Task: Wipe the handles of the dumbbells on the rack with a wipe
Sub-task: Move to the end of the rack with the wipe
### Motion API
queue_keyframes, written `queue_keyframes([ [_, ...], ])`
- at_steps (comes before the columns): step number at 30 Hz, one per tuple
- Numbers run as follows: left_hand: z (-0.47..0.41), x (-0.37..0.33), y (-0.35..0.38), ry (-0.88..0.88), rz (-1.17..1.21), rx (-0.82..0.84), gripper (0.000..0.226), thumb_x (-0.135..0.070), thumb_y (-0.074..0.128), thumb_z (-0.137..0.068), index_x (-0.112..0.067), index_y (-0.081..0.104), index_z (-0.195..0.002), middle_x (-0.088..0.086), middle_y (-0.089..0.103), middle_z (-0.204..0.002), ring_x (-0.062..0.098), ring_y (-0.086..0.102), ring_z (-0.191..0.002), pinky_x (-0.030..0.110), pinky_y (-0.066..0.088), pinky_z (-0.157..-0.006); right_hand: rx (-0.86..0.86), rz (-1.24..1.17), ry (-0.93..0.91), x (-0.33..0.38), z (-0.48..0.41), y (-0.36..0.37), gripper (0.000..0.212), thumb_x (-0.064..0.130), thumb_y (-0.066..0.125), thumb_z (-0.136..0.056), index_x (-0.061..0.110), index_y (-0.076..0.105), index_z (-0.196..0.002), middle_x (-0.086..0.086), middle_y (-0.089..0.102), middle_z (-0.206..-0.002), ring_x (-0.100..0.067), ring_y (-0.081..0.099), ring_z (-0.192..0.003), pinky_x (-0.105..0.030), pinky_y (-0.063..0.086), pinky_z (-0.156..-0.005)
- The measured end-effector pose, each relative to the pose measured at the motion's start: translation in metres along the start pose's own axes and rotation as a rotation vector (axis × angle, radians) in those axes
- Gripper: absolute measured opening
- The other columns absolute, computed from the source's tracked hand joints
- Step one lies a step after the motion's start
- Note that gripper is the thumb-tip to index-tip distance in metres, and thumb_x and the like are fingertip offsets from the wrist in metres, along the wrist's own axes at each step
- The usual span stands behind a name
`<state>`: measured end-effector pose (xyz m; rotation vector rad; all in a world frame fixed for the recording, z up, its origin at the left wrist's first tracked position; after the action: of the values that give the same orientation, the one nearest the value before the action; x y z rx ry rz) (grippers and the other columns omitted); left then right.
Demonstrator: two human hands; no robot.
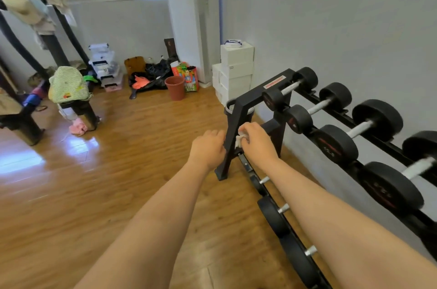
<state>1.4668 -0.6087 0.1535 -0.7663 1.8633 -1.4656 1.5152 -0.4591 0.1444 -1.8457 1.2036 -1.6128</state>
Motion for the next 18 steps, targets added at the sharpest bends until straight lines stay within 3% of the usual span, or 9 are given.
queue_keyframes([
  [8,-0.113,0.093,0.026,-0.008,-0.049,0.058,0.029,-0.018,0.044,-0.094,-0.011,0.049,-0.122,0.007,0.057,-0.121,0.027,0.050,-0.113,0.033,0.037,-0.070,-0.003,-0.125,0.093,-0.011,-0.134,0.059,0.060,0.014,0.064,-0.089,0.024,0.036,-0.140,-0.002,0.049,-0.130,-0.018,0.051,-0.119,-0.040,0.049,-0.098],
  [11,-0.176,0.128,0.029,-0.031,-0.027,0.034,0.028,-0.018,0.044,-0.094,-0.011,0.049,-0.120,0.007,0.058,-0.120,0.027,0.052,-0.111,0.033,0.037,-0.070,-0.020,-0.121,0.065,-0.019,-0.204,0.077,0.056,0.014,0.064,-0.089,0.022,0.040,-0.139,-0.003,0.051,-0.131,-0.018,0.050,-0.121,-0.037,0.047,-0.099],
  [16,-0.262,0.188,0.035,-0.071,0.006,0.019,0.028,-0.020,0.045,-0.093,-0.011,0.050,-0.120,0.006,0.058,-0.120,0.027,0.052,-0.112,0.031,0.035,-0.068,-0.001,-0.079,0.008,-0.018,-0.317,0.110,0.041,0.012,0.060,-0.089,0.015,0.050,-0.129,-0.004,0.054,-0.123,-0.019,0.052,-0.113,-0.023,0.039,-0.084],
  [18,-0.285,0.215,0.038,-0.100,0.017,0.023,0.028,-0.020,0.046,-0.093,-0.012,0.050,-0.119,0.006,0.058,-0.119,0.026,0.052,-0.111,0.031,0.036,-0.068,0.001,-0.086,-0.005,-0.012,-0.353,0.128,0.034,0.011,0.061,-0.088,0.013,0.054,-0.122,-0.004,0.054,-0.119,-0.018,0.052,-0.109,-0.024,0.040,-0.084],
])
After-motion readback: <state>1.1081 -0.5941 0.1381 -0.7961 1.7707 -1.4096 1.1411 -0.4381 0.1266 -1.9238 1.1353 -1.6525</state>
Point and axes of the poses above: each hand's wrist, its own z-axis away from the middle knuckle, its own y-axis out of the palm, x = y × z, the point moved 1 cm from there along -z, towards the middle knuckle
